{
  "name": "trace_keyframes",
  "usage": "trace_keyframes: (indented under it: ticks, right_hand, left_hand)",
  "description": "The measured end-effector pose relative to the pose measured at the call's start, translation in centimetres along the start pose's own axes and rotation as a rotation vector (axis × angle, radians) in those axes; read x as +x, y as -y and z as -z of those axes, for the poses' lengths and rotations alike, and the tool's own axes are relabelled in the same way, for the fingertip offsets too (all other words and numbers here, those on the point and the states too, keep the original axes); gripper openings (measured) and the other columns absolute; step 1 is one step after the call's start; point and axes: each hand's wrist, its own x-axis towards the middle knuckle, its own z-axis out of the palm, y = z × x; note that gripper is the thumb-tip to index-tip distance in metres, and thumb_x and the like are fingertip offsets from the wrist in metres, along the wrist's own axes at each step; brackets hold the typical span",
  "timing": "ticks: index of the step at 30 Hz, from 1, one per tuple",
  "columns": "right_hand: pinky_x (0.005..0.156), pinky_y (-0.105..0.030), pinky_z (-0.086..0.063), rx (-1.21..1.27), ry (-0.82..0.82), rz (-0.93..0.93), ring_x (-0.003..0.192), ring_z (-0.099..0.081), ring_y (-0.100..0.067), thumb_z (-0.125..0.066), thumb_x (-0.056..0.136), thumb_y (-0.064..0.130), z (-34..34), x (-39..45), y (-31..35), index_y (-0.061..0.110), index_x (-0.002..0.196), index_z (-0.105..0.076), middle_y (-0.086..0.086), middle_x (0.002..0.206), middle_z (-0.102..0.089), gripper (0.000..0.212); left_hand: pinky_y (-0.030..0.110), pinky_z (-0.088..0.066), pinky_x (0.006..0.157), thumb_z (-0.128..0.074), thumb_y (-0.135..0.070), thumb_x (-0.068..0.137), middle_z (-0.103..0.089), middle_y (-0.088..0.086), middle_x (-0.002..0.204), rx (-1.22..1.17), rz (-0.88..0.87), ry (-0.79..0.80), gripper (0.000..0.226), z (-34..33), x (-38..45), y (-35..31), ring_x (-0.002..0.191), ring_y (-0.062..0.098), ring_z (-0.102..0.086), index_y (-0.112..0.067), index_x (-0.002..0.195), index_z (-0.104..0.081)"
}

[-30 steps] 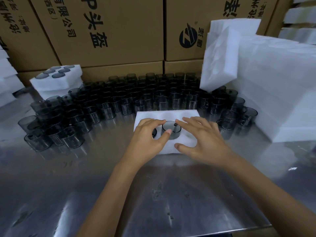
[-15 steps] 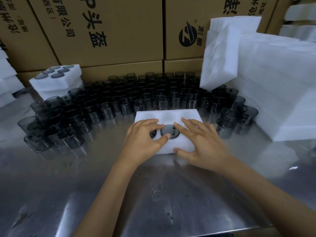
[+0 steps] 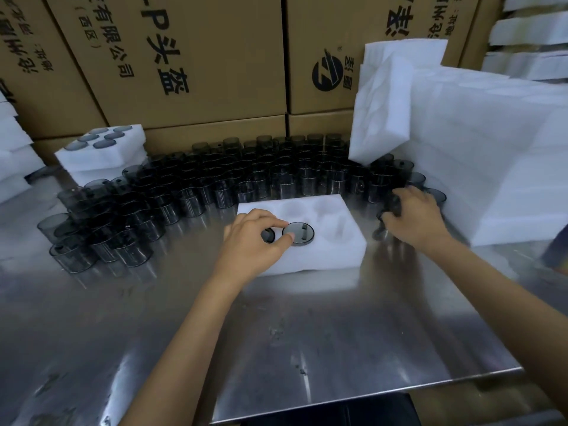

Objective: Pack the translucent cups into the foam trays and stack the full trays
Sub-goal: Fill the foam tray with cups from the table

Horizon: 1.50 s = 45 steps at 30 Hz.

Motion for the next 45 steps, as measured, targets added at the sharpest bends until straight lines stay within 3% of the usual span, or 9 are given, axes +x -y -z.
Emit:
trace_keyframes:
  ticks: [9, 14, 22, 24, 28, 32, 36, 40, 45]
  right_hand:
    - [0.083, -0.03, -0.039, -0.145, 0.339, 0.106, 0.101, -0.047, -0.025, -0.074, 0.078, 0.039, 2.1, 1.9, -1.2, 0.028, 0.131, -0.05, 0.0, 0.114, -0.035, 0.059]
    - [0.082, -0.036, -0.051, -0.024, 0.474, 0.103, 0.096, -0.059, -0.018, -0.072, 0.064, 0.042, 2.9, 1.7, -1.1, 0.026, 0.108, -0.052, 0.0, 0.112, -0.059, 0.051]
    - [0.047, -0.01, -0.037, 0.4, -0.016, 0.078, 0.057, -0.052, 0.007, -0.074, 0.053, 0.058, 4.1, -2.7, 2.9, 0.027, 0.089, -0.035, 0.012, 0.079, -0.058, 0.062]
    - [0.059, -0.005, -0.042, 0.571, 0.017, 0.128, 0.064, -0.054, 0.013, -0.084, 0.063, 0.047, 4.0, -4.2, 5.1, 0.029, 0.09, -0.037, 0.01, 0.085, -0.066, 0.057]
    - [0.075, -0.035, -0.062, 0.895, 0.184, 0.12, 0.073, -0.074, -0.02, -0.088, 0.072, 0.03, 4.1, -6.7, 8.7, 0.021, 0.108, -0.053, 0.0, 0.095, -0.075, 0.052]
    - [0.071, -0.027, -0.062, 0.919, 0.265, 0.105, 0.073, -0.074, -0.012, -0.083, 0.075, 0.043, 4.6, -7.8, 10.0, 0.018, 0.108, -0.064, -0.001, 0.081, -0.077, 0.046]
    - [0.073, -0.031, -0.062, 0.818, 0.251, 0.12, 0.073, -0.075, -0.015, -0.068, 0.083, 0.058, 4.7, -7.6, 9.0, 0.017, 0.101, -0.071, 0.002, 0.083, -0.076, 0.044]
    - [0.089, -0.031, -0.056, 0.807, 0.143, 0.059, 0.096, -0.071, -0.011, -0.055, 0.1, 0.032, 4.2, -6.0, 6.3, 0.023, 0.112, -0.068, 0.006, 0.105, -0.074, 0.02]
    - [0.098, -0.013, -0.046, 0.811, 0.256, 0.304, 0.115, -0.062, -0.002, -0.054, 0.098, -0.003, 2.8, -6.3, 4.9, 0.015, 0.128, -0.062, 0.005, 0.124, -0.068, 0.036]
  left_hand:
    - [0.022, -0.01, 0.097, -0.065, -0.044, 0.09, -0.05, -0.027, 0.118, -0.012, 0.018, 0.017, 0.018, 0.1, -0.5, -0.2, 0.114, -0.003, -0.034, -0.043, 0.107, -0.068]
    - [0.023, -0.014, 0.098, -0.06, -0.038, 0.094, -0.054, -0.018, 0.131, 0.025, 0.063, 0.024, 0.039, 0.3, -0.4, -0.9, 0.127, 0.009, -0.041, -0.035, 0.133, -0.057]
    - [0.029, -0.04, 0.103, -0.061, -0.019, 0.093, -0.056, -0.022, 0.127, -0.167, -0.097, -0.175, 0.04, 0.1, -2.2, -3.6, 0.115, -0.002, -0.048, -0.034, 0.13, -0.06]
    - [0.02, -0.041, 0.098, -0.062, -0.021, 0.092, -0.054, -0.024, 0.13, -0.208, -0.189, -0.162, 0.042, -0.1, -2.4, -4.8, 0.123, 0.0, -0.048, -0.036, 0.131, -0.057]
    - [0.011, -0.037, 0.097, -0.071, -0.025, 0.089, -0.04, -0.023, 0.139, -0.207, -0.318, -0.139, 0.058, -1.1, -2.4, -6.6, 0.128, -0.004, -0.041, -0.033, 0.14, -0.047]
    - [0.015, -0.039, 0.1, -0.078, -0.025, 0.083, -0.046, -0.013, 0.137, -0.239, -0.288, -0.246, 0.061, -1.7, -1.9, -6.8, 0.125, 0.002, -0.047, -0.023, 0.138, -0.051]
    - [-0.002, -0.033, 0.084, -0.079, -0.036, 0.08, -0.057, -0.027, 0.126, -0.381, -0.17, -0.125, 0.058, -1.6, -1.5, -6.3, 0.112, -0.023, -0.043, -0.038, 0.131, -0.052]
    - [0.011, -0.035, 0.092, -0.074, -0.052, 0.081, -0.057, -0.034, 0.126, -0.442, -0.089, 0.077, 0.051, -1.6, -0.8, -5.0, 0.125, -0.018, -0.041, -0.053, 0.123, -0.046]
    - [0.045, -0.036, 0.11, -0.061, -0.055, 0.09, -0.053, -0.026, 0.128, -0.208, -0.165, 0.284, 0.048, -2.2, 0.6, -4.4, 0.13, 0.013, -0.043, -0.045, 0.131, -0.039]
